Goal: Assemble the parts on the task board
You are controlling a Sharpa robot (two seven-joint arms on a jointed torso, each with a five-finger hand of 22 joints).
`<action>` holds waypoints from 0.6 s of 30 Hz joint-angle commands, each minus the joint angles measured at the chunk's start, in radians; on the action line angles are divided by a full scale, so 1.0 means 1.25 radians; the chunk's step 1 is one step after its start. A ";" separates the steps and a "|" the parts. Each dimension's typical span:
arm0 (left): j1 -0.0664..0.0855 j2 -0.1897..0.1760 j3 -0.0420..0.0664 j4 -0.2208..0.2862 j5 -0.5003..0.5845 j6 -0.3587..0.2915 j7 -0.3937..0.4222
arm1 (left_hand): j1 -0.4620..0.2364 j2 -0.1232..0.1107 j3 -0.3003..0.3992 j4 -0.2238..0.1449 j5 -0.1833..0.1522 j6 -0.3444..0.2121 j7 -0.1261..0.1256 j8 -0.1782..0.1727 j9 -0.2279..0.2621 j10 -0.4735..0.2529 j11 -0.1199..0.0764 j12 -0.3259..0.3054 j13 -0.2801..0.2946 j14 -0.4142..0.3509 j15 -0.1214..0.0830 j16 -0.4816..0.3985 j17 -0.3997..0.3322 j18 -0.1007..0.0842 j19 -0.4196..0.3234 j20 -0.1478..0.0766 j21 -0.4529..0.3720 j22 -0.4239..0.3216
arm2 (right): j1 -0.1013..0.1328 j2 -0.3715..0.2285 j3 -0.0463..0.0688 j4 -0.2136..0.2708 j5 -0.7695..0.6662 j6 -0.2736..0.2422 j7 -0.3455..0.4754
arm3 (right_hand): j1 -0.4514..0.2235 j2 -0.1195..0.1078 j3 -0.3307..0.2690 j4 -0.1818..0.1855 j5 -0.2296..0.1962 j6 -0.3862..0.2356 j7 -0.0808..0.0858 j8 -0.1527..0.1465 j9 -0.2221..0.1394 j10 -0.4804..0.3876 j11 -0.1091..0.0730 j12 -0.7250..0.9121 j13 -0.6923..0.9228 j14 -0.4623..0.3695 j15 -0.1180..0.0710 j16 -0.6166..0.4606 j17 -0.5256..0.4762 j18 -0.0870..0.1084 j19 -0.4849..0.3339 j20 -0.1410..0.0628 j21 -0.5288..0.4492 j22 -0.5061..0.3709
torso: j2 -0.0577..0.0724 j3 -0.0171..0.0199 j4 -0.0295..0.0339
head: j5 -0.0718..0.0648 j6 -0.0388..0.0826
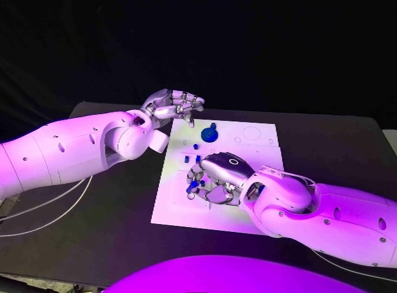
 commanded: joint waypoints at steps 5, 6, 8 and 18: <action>0.000 0.002 0.000 0.002 0.003 0.015 0.003 | 0.006 0.001 0.003 0.000 0.002 -0.005 0.000 0.001 0.001 -0.004 -0.001 0.002 0.001 -0.005 -0.001 0.000 -0.001 0.005 0.002 0.003 -0.003 -0.001 | -0.009 0.015 -0.005 -0.024 -0.039 0.031 0.006 | 0.000 0.002 0.005 0.001 0.005 0.004 0.001 0.002 0.011 0.006 0.001 -0.003 -0.001 0.035 -0.003 0.005 0.001 0.000 0.002 -0.002 -0.001 -0.001 | 0.000 0.0008 0.0001 | 0.001 -0.004; 0.000 0.002 0.000 0.002 0.003 0.016 0.003 | 0.006 0.001 0.003 0.000 0.002 -0.005 0.000 0.001 0.001 -0.004 -0.001 0.002 0.001 -0.005 -0.001 0.000 -0.001 0.005 0.002 0.003 -0.003 -0.001 | -0.010 0.017 -0.005 -0.028 -0.042 0.033 0.006 | 0.000 0.002 0.005 0.001 0.005 0.004 0.001 0.002 0.011 0.006 0.001 -0.003 -0.001 0.035 -0.003 0.005 0.001 0.000 0.002 -0.002 -0.001 -0.001 | 0.000 0.0008 -0.0001 | 0.000 -0.004; 0.000 0.002 0.000 0.002 0.003 0.016 0.003 | 0.006 0.001 0.003 0.000 0.002 -0.005 0.000 0.001 0.001 -0.004 -0.001 0.002 0.001 -0.005 -0.001 0.000 -0.001 0.005 0.002 0.003 -0.003 -0.001 | -0.012 0.019 -0.006 -0.032 -0.045 0.036 0.005 | 0.000 0.002 0.005 0.001 0.005 0.004 0.001 0.002 0.011 0.006 0.001 -0.003 -0.001 0.035 -0.003 0.005 0.001 0.000 0.002 -0.002 -0.001 -0.001 | 0.000 0.0010 -0.0003 | 0.001 -0.005; 0.000 0.002 0.000 0.003 0.003 0.016 0.002 | 0.006 0.001 0.003 0.000 0.002 -0.005 0.000 0.001 0.001 -0.004 -0.001 0.002 0.001 -0.005 -0.001 0.000 -0.001 0.005 0.002 0.003 -0.003 -0.001 | -0.017 0.028 -0.008 -0.046 -0.062 0.050 -0.009 | 0.000 0.002 0.006 0.001 0.006 0.004 0.001 0.003 0.011 0.006 0.001 -0.003 -0.001 0.035 -0.003 0.006 0.001 0.000 0.002 -0.002 0.000 0.000 | 0.000 0.0014 0.0004 | -0.009 -0.003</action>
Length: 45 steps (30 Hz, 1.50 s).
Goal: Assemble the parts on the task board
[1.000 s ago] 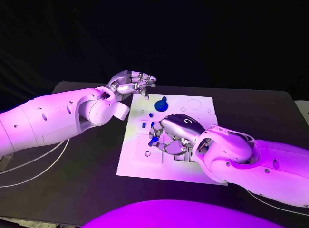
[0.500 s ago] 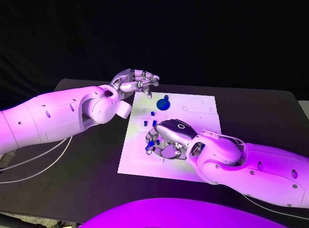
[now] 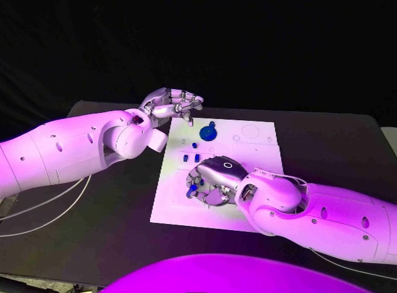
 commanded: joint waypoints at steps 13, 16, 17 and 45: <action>0.000 0.002 0.001 0.003 0.003 0.013 0.003 | 0.005 0.001 0.003 0.000 0.002 -0.006 0.001 0.001 0.002 -0.005 -0.001 0.003 0.002 -0.006 -0.001 0.000 -0.001 0.005 0.002 0.003 -0.004 -0.001 | -0.008 0.012 -0.001 -0.016 -0.042 0.043 -0.018 | 0.000 0.002 0.006 0.000 0.004 0.006 -0.003 0.003 0.000 0.007 0.001 -0.003 -0.001 0.035 -0.003 0.002 0.000 0.000 0.002 -0.002 0.000 0.000 | -0.001 0.0005 -0.0004 | 0.004 -0.004; 0.000 0.002 0.001 0.002 0.003 0.013 0.003 | 0.005 0.001 0.003 0.000 0.002 -0.006 0.001 0.001 0.002 -0.005 -0.001 0.003 0.002 -0.006 -0.001 0.000 -0.001 0.005 0.002 0.003 -0.004 -0.001 | -0.008 0.012 -0.001 -0.017 -0.044 0.050 -0.020 | 0.001 0.002 0.006 0.000 0.004 0.006 -0.003 0.003 0.001 0.007 0.001 -0.003 0.000 0.035 -0.003 0.003 0.001 -0.001 0.002 -0.002 0.000 0.001 | 0.000 0.0003 -0.0002 | 0.006 -0.006; 0.000 0.002 0.001 0.002 0.003 0.013 0.003 | 0.005 0.001 0.003 0.000 0.002 -0.006 0.001 0.001 0.002 -0.005 -0.001 0.003 0.002 -0.006 -0.001 0.000 -0.001 0.005 0.002 0.003 -0.004 -0.001 | -0.008 0.012 -0.002 -0.017 -0.045 0.052 -0.020 | 0.001 0.002 0.006 0.000 0.004 0.006 -0.003 0.003 0.001 0.007 0.001 -0.003 0.000 0.035 -0.003 0.003 0.001 -0.001 0.002 -0.002 0.000 0.001 | 0.000 0.0003 -0.0002 | 0.006 -0.006; 0.000 0.002 0.000 0.001 0.003 0.017 0.000 | 0.005 0.001 0.003 0.000 0.002 -0.006 0.001 0.001 0.002 -0.005 -0.001 0.003 0.002 -0.006 -0.001 0.000 -0.001 0.005 0.002 0.003 -0.004 -0.001 | -0.013 0.028 -0.007 -0.026 -0.062 0.012 -0.025 | -0.023 -0.035 0.001 0.007 0.007 -0.100 0.016 -0.068 -0.028 -0.019 0.015 -0.018 0.001 0.033 0.009 0.001 -0.006 0.002 -0.002 0.009 -0.013 -0.006 | 0.000 0.0003 -0.0007 | 0.006 -0.008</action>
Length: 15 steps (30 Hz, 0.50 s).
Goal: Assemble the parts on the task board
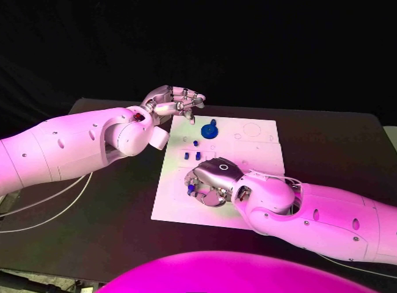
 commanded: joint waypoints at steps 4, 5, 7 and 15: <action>0.000 0.001 0.000 0.001 0.003 0.014 0.003 | 0.004 0.001 0.003 0.001 0.002 -0.006 0.001 0.002 0.001 -0.006 -0.001 0.005 0.001 -0.006 -0.001 0.001 -0.001 0.005 0.002 0.003 -0.005 -0.001 | -0.001 -0.004 0.000 0.004 -0.012 -0.040 0.013 | -0.013 -0.024 -0.012 0.007 0.006 -0.056 0.003 -0.035 -0.016 -0.037 0.000 -0.010 -0.001 0.028 0.004 -0.008 -0.016 0.005 -0.009 0.003 -0.024 -0.015 | 0.000 0.0008 -0.0007 | 0.000 -0.001; 0.000 0.001 0.000 0.001 0.003 0.014 0.003 | 0.004 0.001 0.003 0.001 0.002 -0.006 0.001 0.002 0.001 -0.006 -0.001 0.005 0.001 -0.006 -0.001 0.001 -0.001 0.005 0.002 0.003 -0.005 -0.001 | -0.001 -0.006 0.000 0.006 -0.012 -0.048 0.016 | -0.016 -0.027 -0.016 0.009 0.011 -0.061 0.003 -0.038 -0.017 -0.044 0.001 -0.010 -0.001 0.027 0.005 -0.009 -0.019 0.006 -0.010 0.003 -0.027 -0.017 | 0.000 0.0010 -0.0003 | 0.000 0.000; 0.000 0.001 0.000 0.000 0.003 0.015 0.002 | 0.004 0.001 0.003 0.001 0.002 -0.006 0.001 0.002 0.001 -0.006 -0.001 0.005 0.001 -0.006 -0.001 0.001 -0.001 0.005 0.002 0.003 -0.005 -0.001 | -0.001 -0.009 0.000 0.010 -0.009 -0.063 0.024 | -0.020 -0.034 -0.029 0.010 0.013 -0.071 0.001 -0.043 -0.020 -0.059 0.002 -0.008 0.000 0.026 0.005 -0.012 -0.024 0.007 -0.013 0.004 -0.036 -0.023 | 0.000 0.0010 -0.0001 | 0.000 0.000; 0.000 -0.001 0.000 -0.002 0.003 0.014 0.002 | 0.004 0.001 0.003 0.001 0.002 -0.007 0.000 0.002 0.002 -0.007 -0.001 0.006 0.002 -0.006 -0.001 0.001 -0.001 0.005 0.002 0.003 -0.005 -0.002 | 0.001 -0.061 0.002 0.060 0.012 -0.139 0.054 | -0.021 -0.044 -0.056 0.010 0.016 -0.086 -0.004 -0.051 -0.023 -0.082 0.001 0.004 0.004 0.026 0.005 -0.012 -0.024 0.009 -0.017 0.005 -0.047 -0.031 | -0.001 0.0006 -0.0020 | -0.002 0.000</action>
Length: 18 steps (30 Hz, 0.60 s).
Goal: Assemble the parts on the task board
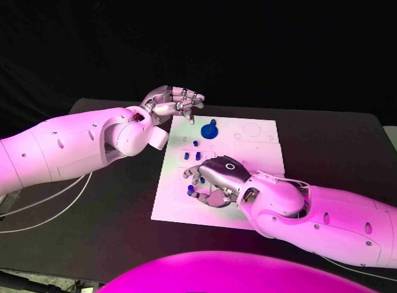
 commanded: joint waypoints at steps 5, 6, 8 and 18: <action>0.000 -0.001 0.000 -0.001 0.003 0.013 0.003 | 0.004 0.001 0.003 0.001 0.002 -0.007 0.001 0.002 0.001 -0.007 -0.001 0.006 0.001 -0.006 -0.001 0.001 -0.001 0.005 0.002 0.003 -0.005 -0.001 | 0.015 -0.086 0.009 0.062 0.088 -0.125 0.077 | 0.007 0.006 -0.019 0.004 0.015 0.035 0.011 0.018 0.006 0.012 0.000 0.040 0.014 0.024 0.004 -0.006 -0.008 0.008 -0.004 0.000 -0.003 0.001 | -0.002 -0.0007 -0.0027 | -0.011 0.006; 0.000 -0.001 0.000 -0.001 0.003 0.014 0.003 | 0.004 0.001 0.003 0.001 0.002 -0.007 0.001 0.002 0.001 -0.007 -0.001 0.006 0.001 -0.006 -0.001 0.001 -0.001 0.005 0.002 0.003 -0.005 -0.001 | 0.020 -0.102 0.011 0.069 0.116 -0.133 0.090 | 0.013 0.014 -0.016 0.005 0.017 0.053 0.012 0.027 0.008 0.037 0.003 0.059 0.021 0.025 0.006 -0.005 -0.007 0.008 -0.002 0.001 -0.001 0.003 | -0.003 -0.0007 -0.0024 | -0.012 0.006; 0.000 -0.002 -0.001 -0.001 0.003 0.014 0.003 | 0.004 0.001 0.003 0.001 0.002 -0.007 0.001 0.002 0.001 -0.007 -0.001 0.006 0.001 -0.006 -0.001 0.001 -0.001 0.005 0.002 0.003 -0.005 -0.001 | 0.034 -0.146 0.013 0.086 0.197 -0.129 0.118 | 0.008 0.025 -0.017 0.014 0.019 0.078 0.021 0.041 0.012 0.071 0.004 0.085 0.032 0.026 0.007 -0.004 -0.005 0.006 0.001 0.002 0.006 0.009 | -0.004 -0.0008 -0.0030 | -0.018 0.012; 0.000 -0.012 -0.008 -0.001 0.004 0.014 0.003 | 0.004 0.001 0.002 0.001 0.002 -0.007 0.000 0.002 0.001 -0.007 -0.001 0.007 0.001 -0.007 -0.001 0.001 -0.001 0.005 0.002 0.003 -0.005 -0.001 | 0.083 -0.351 0.017 0.132 0.473 -0.008 0.078 | -0.028 0.055 -0.116 0.084 0.050 0.126 -0.046 0.199 0.130 0.287 -0.057 0.915 0.880 0.057 -0.042 0.076 0.124 -0.019 0.043 -0.043 0.130 0.120 | -0.013 0.0016 -0.0213 | -0.039 0.021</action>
